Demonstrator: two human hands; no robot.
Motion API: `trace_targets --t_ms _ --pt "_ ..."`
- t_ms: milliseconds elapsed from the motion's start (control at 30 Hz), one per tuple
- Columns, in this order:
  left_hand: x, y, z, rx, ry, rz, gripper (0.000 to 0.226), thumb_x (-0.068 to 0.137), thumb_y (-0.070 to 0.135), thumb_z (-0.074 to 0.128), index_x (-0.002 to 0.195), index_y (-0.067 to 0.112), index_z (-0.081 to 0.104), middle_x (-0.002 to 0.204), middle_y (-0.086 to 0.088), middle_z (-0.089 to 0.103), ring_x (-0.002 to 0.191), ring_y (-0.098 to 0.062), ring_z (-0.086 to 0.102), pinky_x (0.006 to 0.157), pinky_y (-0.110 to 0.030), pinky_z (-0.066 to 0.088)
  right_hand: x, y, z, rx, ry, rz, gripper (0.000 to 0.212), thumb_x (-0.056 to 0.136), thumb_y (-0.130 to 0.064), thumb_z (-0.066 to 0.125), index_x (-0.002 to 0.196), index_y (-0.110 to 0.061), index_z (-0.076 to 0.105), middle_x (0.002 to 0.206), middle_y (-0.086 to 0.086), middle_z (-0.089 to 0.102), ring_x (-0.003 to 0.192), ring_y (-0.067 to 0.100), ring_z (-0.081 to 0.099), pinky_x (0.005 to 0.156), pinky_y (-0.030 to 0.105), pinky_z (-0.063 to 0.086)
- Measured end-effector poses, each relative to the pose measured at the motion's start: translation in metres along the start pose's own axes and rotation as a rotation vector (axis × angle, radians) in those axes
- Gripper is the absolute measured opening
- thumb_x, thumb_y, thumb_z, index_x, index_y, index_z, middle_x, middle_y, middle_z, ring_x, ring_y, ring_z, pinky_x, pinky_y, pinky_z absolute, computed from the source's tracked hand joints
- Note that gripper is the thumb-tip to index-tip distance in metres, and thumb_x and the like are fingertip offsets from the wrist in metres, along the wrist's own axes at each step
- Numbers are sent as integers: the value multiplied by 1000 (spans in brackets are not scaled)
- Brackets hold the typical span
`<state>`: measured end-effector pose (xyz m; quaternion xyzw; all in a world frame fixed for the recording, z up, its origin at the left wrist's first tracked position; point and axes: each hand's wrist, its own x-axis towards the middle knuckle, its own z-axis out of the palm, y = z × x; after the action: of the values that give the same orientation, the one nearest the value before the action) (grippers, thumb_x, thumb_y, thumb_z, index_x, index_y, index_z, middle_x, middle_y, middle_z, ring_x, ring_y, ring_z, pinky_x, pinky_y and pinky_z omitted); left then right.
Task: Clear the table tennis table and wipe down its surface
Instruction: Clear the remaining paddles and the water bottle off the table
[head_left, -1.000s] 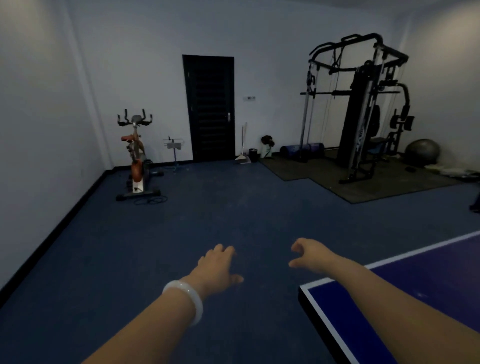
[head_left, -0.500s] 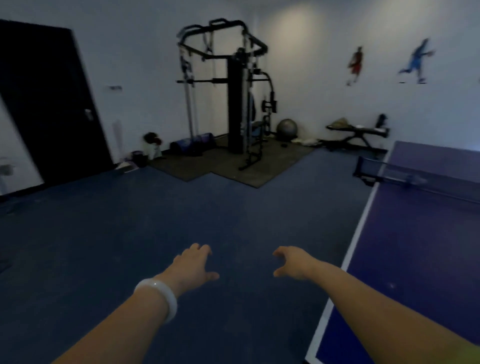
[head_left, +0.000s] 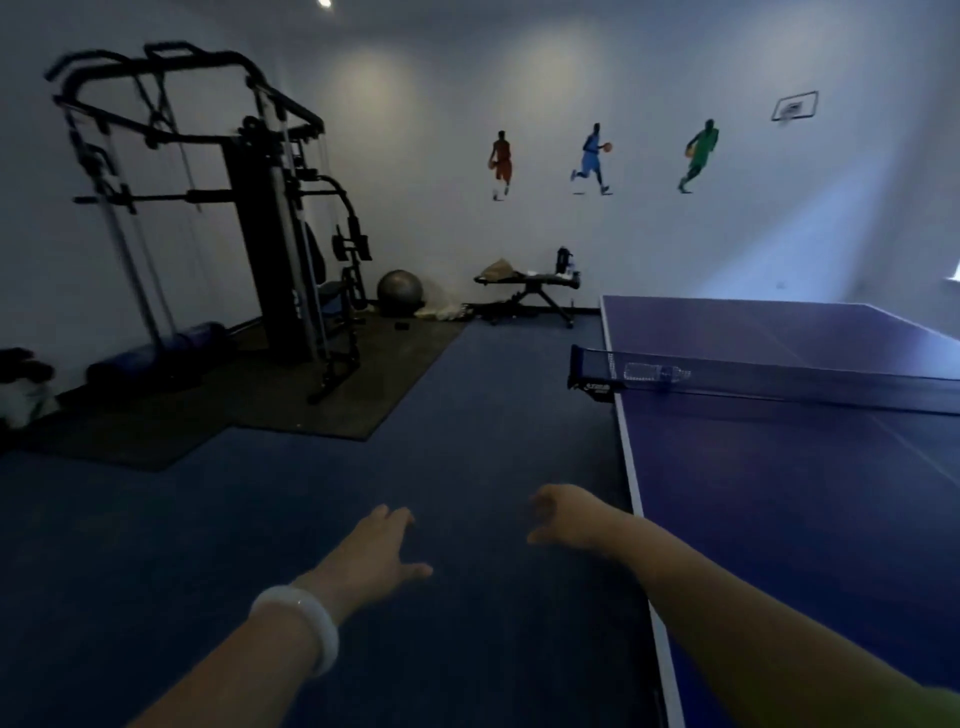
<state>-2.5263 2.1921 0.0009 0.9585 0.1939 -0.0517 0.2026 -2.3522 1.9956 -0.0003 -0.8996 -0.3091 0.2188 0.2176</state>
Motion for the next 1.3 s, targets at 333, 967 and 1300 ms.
trace_targets --t_ms 333,967,1300 --pt "271 -24 -30 15 -117 238 64 87 50 66 138 23 38 131 4 37 116 -13 42 99 -28 41 200 16 -51 12 131 169 55 86 -24 74 135 -10 52 136 8 54 123 24 53 101 33 46" --pt "754 82 -48 199 -271 614 63 88 48 65 137 19 39 135 -2 42 125 -21 43 107 -38 38 533 168 -184 304 407 553 51 85 -26 76 131 -16 56 129 2 60 111 15 58 85 21 46" --pt "971 155 -62 194 -324 639 63 88 48 65 138 19 39 137 -3 40 127 -22 41 107 -39 38 703 250 -298 317 458 593 41 83 -23 76 120 -13 61 118 3 64 94 10 55 78 20 43"
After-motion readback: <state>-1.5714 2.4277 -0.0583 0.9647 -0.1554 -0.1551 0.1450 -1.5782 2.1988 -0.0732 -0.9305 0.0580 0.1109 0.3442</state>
